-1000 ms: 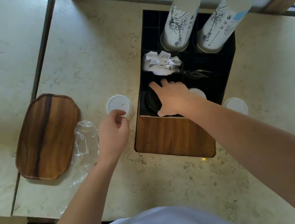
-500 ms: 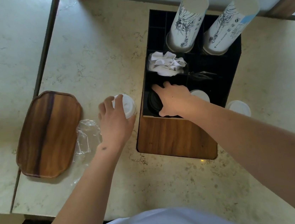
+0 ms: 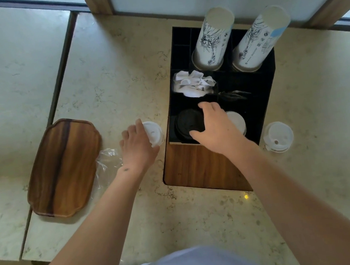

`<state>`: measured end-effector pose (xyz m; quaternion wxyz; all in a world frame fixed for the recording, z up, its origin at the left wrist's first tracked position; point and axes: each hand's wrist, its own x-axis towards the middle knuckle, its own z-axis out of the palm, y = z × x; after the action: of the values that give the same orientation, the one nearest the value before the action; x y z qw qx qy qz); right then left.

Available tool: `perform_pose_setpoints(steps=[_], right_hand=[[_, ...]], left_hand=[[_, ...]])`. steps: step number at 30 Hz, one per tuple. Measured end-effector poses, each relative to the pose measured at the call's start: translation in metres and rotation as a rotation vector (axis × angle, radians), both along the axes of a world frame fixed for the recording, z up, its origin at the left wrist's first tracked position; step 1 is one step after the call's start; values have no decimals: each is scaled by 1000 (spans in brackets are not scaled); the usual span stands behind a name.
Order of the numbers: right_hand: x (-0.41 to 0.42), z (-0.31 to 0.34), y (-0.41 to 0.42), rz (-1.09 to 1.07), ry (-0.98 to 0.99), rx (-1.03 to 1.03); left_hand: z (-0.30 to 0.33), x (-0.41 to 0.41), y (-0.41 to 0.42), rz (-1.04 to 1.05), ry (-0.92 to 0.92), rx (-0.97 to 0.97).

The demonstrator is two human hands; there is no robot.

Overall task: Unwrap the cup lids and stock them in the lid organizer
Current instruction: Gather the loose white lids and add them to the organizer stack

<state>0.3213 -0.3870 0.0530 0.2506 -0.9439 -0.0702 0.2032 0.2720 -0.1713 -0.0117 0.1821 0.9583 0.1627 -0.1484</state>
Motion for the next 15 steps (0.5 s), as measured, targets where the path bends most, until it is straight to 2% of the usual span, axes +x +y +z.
perform_pose_setpoints(steps=[3, 8, 15], right_hand=[[-35, -1, -6, -135, -28, 128], [-87, -3, -8, -166, 81, 213], [-119, -2, -22, -351, 346, 364]], left_hand=[[-1, 0, 0, 34, 77, 10], [5, -2, -4, -26, 150, 91], [38, -32, -21, -28, -61, 79]])
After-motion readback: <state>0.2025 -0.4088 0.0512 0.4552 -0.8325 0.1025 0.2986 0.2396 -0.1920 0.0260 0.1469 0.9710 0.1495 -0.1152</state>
